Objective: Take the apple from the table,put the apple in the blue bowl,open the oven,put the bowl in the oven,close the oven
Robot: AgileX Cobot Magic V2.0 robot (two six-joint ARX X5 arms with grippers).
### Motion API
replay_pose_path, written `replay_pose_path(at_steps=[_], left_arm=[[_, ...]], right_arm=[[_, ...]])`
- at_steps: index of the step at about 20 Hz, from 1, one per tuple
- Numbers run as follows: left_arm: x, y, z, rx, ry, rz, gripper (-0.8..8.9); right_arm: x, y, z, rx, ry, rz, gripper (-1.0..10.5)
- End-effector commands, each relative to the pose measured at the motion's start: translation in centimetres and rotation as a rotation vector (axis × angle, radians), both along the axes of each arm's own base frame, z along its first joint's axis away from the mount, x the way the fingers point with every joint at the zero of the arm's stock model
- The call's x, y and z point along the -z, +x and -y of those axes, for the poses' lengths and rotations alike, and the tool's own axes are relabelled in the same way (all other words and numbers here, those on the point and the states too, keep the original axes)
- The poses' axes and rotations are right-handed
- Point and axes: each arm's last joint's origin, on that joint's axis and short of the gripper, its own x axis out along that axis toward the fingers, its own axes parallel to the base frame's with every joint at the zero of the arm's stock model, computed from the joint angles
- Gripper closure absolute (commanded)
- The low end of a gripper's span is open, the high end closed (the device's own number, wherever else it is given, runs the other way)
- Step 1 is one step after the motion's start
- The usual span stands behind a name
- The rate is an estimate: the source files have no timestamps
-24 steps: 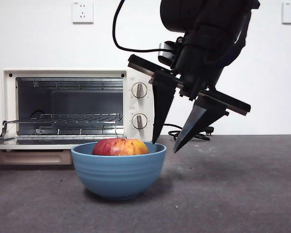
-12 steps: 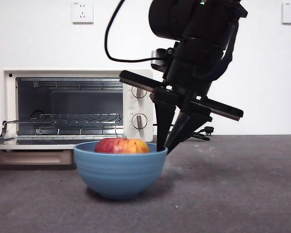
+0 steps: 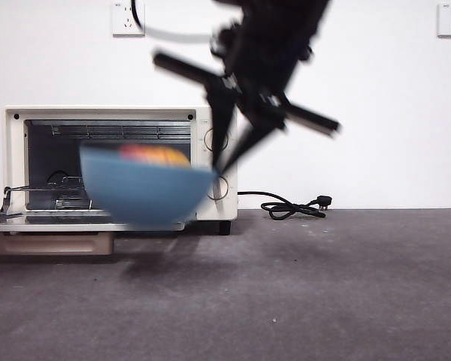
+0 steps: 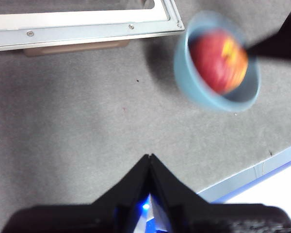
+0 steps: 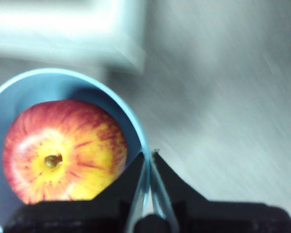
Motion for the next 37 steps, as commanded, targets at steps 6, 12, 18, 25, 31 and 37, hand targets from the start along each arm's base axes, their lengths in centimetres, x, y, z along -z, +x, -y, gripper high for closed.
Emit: replay_pose_path(at_steps=[6, 12, 18, 25, 31, 37], left_arm=[[-0.1, -0.2, 0.2, 0.051, -0.052, 0.002, 8.19], [-0.1, -0.2, 0.2, 0.051, -0.051, 0.005, 8.19], [-0.1, -0.2, 0.2, 0.051, -0.051, 0.006, 8.19], [-0.1, -0.3, 0.2, 0.051, -0.05, 0.005, 8.19], [-0.1, -0.3, 0.2, 0.05, -0.05, -0.002, 8.19], [-0.1, -0.4, 0.2, 0.05, -0.05, -0.007, 8.19]], right_arm=[[-4.4, 5.2, -5.1, 0.0, 0.047, 0.082, 9.6], [-6.1, 9.9, -8.5, 0.038, 0.06, 0.079, 9.6], [-4.7, 12.9, -7.5, 0.161, 0.069, 0.041, 9.6], [-4.2, 14.1, -6.8, 0.275, 0.063, 0.068, 9.6], [-2.4, 14.7, -7.3, 0.293, 0.028, 0.06, 9.6], [-2.2, 15.1, -7.5, 0.316, 0.028, 0.105, 9.6]])
